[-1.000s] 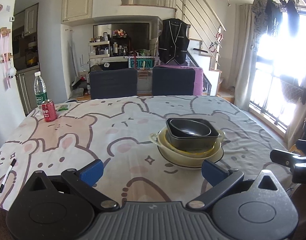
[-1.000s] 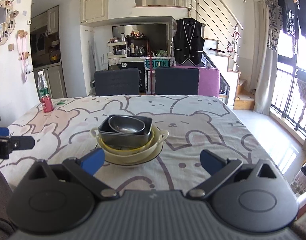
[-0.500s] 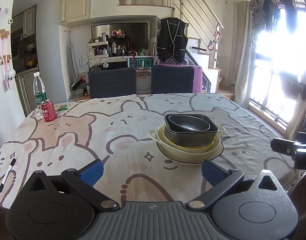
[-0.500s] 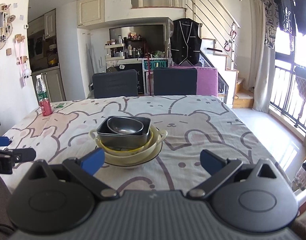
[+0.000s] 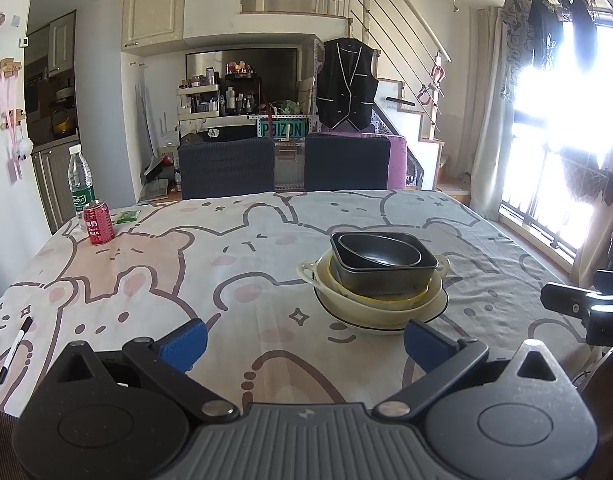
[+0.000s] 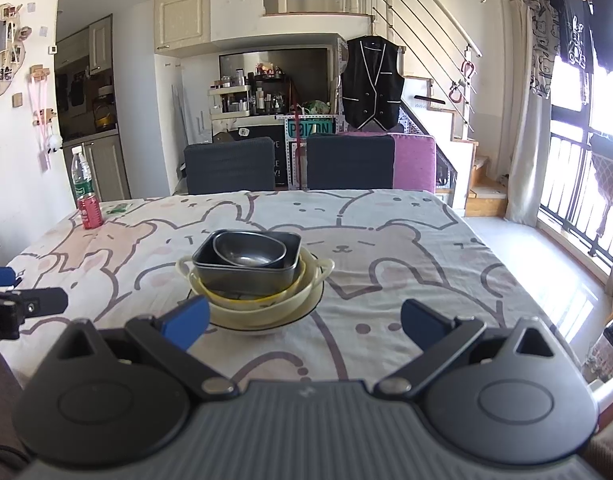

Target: Organize plates and bowls

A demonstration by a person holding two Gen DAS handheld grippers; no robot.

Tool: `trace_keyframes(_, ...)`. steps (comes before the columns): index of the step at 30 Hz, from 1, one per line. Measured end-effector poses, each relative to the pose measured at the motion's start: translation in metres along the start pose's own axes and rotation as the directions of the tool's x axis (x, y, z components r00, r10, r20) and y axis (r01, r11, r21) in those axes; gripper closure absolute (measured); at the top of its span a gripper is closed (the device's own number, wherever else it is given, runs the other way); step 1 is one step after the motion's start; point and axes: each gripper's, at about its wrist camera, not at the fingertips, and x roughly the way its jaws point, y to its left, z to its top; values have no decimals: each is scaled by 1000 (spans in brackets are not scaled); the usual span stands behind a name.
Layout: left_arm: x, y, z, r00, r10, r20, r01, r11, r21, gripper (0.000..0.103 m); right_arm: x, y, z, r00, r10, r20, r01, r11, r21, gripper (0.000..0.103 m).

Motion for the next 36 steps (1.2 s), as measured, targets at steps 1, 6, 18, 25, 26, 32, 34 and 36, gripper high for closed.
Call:
trace_keyframes(1, 0, 0, 0, 1000, 0, 0, 0, 1000, 0, 0, 0, -1, 0, 1000, 1, 0, -1, 1000, -1, 0)
trace_keyframes(6, 0, 0, 0, 1000, 0, 0, 0, 1000, 0, 0, 0, -1, 0, 1000, 2, 0, -2, 1000, -4, 0)
trace_keyframes(18, 0, 0, 0, 1000, 1, 0, -1, 1000, -2, 0, 1, -2, 1, 1000, 5, 0, -5, 1000, -10, 0)
trace_keyframes(25, 0, -1, 0, 1000, 2, 1, -2, 1000, -4, 0, 1, -3, 1, 1000, 6, 0, -6, 1000, -11, 0)
trace_keyframes(26, 0, -1, 0, 1000, 2, 1, -2, 1000, -3, 0, 1, -3, 1, 1000, 6, 0, -6, 1000, -11, 0)
trace_keyframes(32, 0, -1, 0, 1000, 1, 1, -1, 1000, -4, 0, 2, -3, 1, 1000, 7, 0, -7, 1000, -11, 0)
trace_keyframes(34, 0, -1, 0, 1000, 2, 1, -2, 1000, -4, 0, 2, -3, 1, 1000, 6, 0, -6, 1000, -11, 0)
trace_keyframes(36, 0, -1, 0, 1000, 1, 1, -1, 1000, -4, 0, 2, -3, 1, 1000, 6, 0, -6, 1000, -10, 0)
